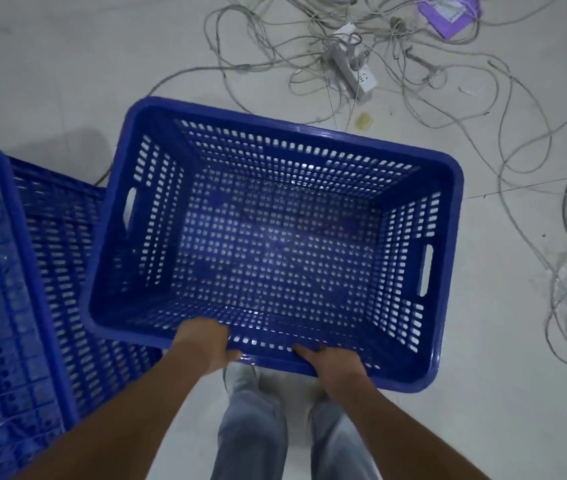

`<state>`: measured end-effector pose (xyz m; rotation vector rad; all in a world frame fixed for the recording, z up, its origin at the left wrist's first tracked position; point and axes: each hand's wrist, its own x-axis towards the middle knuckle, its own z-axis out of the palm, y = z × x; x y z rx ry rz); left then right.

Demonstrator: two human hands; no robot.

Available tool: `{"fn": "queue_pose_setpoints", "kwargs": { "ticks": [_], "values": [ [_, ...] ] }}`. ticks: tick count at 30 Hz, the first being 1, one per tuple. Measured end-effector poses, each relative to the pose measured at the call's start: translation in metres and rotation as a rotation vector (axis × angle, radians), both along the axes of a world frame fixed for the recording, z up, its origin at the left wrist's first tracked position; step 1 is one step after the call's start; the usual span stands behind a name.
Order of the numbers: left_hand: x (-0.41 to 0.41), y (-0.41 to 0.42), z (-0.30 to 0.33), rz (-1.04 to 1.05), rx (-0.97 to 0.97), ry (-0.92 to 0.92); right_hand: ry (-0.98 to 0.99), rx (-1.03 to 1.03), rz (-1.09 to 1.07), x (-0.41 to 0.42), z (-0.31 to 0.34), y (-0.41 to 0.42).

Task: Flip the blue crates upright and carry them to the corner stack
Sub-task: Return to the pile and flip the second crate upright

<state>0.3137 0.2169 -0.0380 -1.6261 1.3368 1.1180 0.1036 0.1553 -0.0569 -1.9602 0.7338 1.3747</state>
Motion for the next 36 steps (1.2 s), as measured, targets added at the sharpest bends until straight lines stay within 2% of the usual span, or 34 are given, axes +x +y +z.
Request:
{"fn": "queue_pose_setpoints", "kwargs": {
  "ticks": [5, 11, 13, 16, 19, 22, 26, 28, 31, 33, 36],
  "values": [
    [-0.024, 0.012, 0.0, 0.001, 0.086, 0.075, 0.035, 0.048, 0.172, -0.011, 0.005, -0.016],
    [-0.032, 0.023, 0.006, 0.218, 0.108, 0.191, 0.057, 0.074, 0.214, -0.027, -0.004, -0.02],
    [-0.024, 0.024, 0.009, 0.335, 0.085, 0.184, 0.045, 0.104, 0.122, -0.028, -0.004, -0.026],
    [0.003, 0.027, 0.011, 0.558, -0.091, 0.062, -0.025, 0.058, -0.177, -0.029, 0.0, -0.049],
    [0.041, 0.026, 0.016, 0.772, -0.304, -0.103, -0.174, -0.269, -0.302, -0.037, 0.013, -0.086],
    [0.078, 0.025, 0.023, 0.896, -0.423, -0.296, -0.272, -0.537, -0.447, -0.048, 0.028, -0.12],
    [0.117, 0.032, 0.025, 1.106, -0.412, -0.46, -0.298, -0.759, -0.761, -0.052, 0.04, -0.158],
    [0.131, 0.037, 0.019, 1.204, -0.326, -0.466, -0.255, -0.779, -0.863, -0.053, 0.037, -0.17],
    [0.136, 0.041, 0.012, 1.351, -0.208, -0.432, -0.173, -0.641, -1.018, -0.052, 0.026, -0.174],
    [0.134, 0.042, 0.006, 1.441, -0.218, -0.399, -0.157, -0.59, -1.102, -0.049, 0.021, -0.172],
    [0.137, 0.04, -0.002, 1.591, -0.27, -0.371, -0.169, -0.618, -1.191, -0.045, 0.015, -0.17]
  ]
}}
